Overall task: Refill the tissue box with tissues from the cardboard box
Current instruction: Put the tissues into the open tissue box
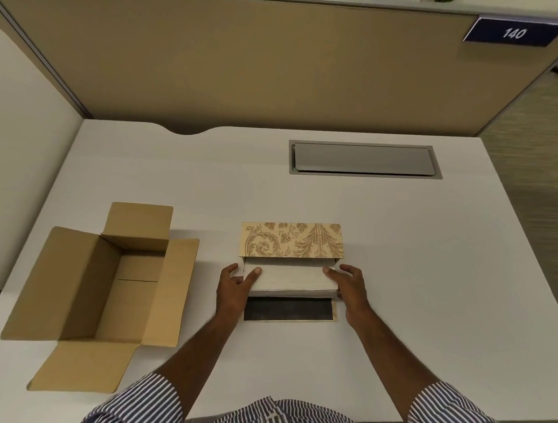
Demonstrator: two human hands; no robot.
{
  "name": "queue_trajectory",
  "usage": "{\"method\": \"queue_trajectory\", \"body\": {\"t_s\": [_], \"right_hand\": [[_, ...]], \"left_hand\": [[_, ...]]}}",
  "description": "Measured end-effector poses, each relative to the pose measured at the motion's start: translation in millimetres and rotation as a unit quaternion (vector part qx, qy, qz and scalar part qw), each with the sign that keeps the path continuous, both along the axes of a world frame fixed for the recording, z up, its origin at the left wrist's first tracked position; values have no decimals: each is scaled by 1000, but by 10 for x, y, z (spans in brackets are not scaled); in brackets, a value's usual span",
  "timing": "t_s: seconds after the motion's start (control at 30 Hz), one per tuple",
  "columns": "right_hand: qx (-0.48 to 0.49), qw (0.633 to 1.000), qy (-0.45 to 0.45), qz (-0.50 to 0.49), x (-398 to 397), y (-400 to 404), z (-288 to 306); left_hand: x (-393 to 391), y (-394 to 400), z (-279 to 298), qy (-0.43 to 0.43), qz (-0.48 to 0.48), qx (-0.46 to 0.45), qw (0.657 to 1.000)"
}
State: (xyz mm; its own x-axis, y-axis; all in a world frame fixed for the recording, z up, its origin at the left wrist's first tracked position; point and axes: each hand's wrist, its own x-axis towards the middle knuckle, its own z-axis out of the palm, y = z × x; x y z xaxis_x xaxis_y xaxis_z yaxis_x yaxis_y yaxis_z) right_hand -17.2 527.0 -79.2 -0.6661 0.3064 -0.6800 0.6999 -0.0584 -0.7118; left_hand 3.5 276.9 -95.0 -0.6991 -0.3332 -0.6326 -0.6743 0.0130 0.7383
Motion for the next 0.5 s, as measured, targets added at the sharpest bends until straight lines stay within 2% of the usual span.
{"method": "queue_trajectory", "body": {"t_s": [0.17,0.23,0.3,0.37,0.4,0.47,0.5], "right_hand": [[-15,999,6,44,24,52,84],[-26,997,19,63,31,156,139],[-8,998,35,60,2,285,214],[23,998,49,44,-105,366,316],[36,997,52,40,-188,379,361],[60,996,46,50,-406,334,431],[75,994,35,65,-524,289,460]], "left_hand": [[25,49,152,-4,28,21,999],[126,60,256,18,7,-30,999],[319,33,384,99,-42,-125,986],[517,-8,474,219,-139,-218,941],[580,-19,482,264,-210,-267,903],[596,14,448,300,-367,-374,797],[575,62,423,289,-431,-412,749]]}}
